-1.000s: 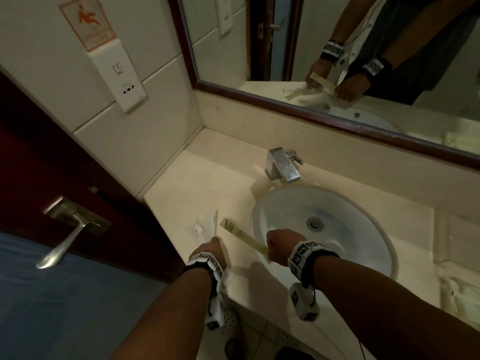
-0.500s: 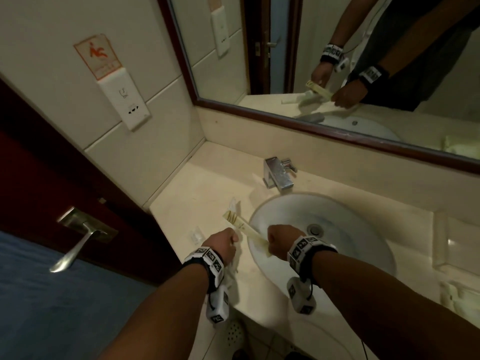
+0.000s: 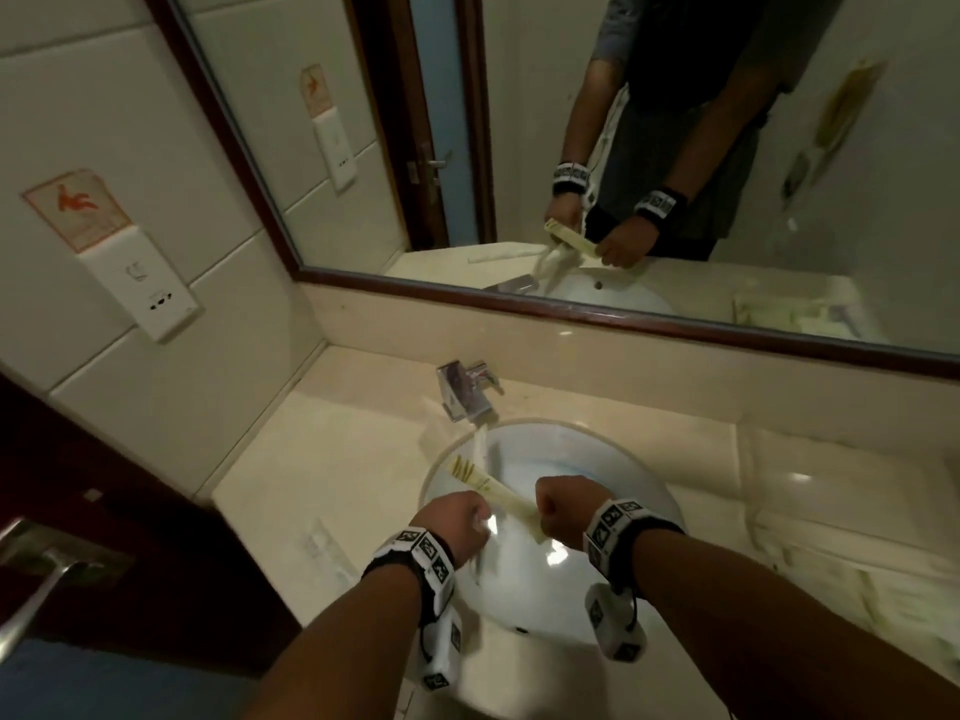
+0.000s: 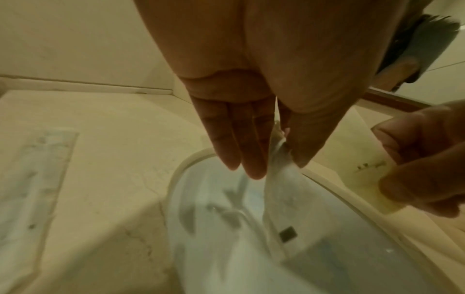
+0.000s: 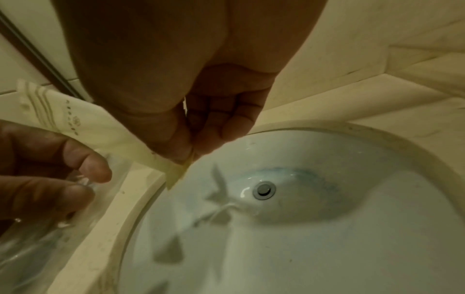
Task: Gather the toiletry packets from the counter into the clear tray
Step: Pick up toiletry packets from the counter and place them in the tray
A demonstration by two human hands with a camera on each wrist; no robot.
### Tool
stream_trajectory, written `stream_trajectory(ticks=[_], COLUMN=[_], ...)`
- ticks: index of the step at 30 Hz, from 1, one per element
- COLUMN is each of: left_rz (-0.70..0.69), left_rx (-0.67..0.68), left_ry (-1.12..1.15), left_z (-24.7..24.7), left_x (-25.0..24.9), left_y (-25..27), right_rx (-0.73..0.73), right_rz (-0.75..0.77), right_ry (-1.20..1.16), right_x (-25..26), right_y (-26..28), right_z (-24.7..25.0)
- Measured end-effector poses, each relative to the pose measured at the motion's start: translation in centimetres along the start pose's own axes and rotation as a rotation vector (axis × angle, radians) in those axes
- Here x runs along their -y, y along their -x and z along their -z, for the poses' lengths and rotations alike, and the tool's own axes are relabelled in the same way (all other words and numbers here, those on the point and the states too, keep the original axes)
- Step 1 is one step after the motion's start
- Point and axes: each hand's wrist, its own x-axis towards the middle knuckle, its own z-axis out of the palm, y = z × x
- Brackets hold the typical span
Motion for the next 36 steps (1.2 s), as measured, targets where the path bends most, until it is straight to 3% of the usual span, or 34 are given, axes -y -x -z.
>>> stream_trajectory(ticks=[12, 22, 36], left_rz=[-0.174, -0.334, -0.408], left_rx=[0.025, 0.066, 0.047], left_ry=[-0.001, 0.002, 0.012], left_z=[-0.5, -1.8, -4.1], left_x=[-4.8, -8.5, -16.6], left_y=[-2.5, -1.0, -1.2], right_rx=[-0.034, 0.001, 0.021], right_rz=[-0.216, -0.335, -0.413], right_ry=[-0.184, -0.117, -0.08], right_x=[-4.2, -5.9, -13.0], right_y=[5.7, 10.1, 16.0], right_z=[-0.1, -0.6, 0.7])
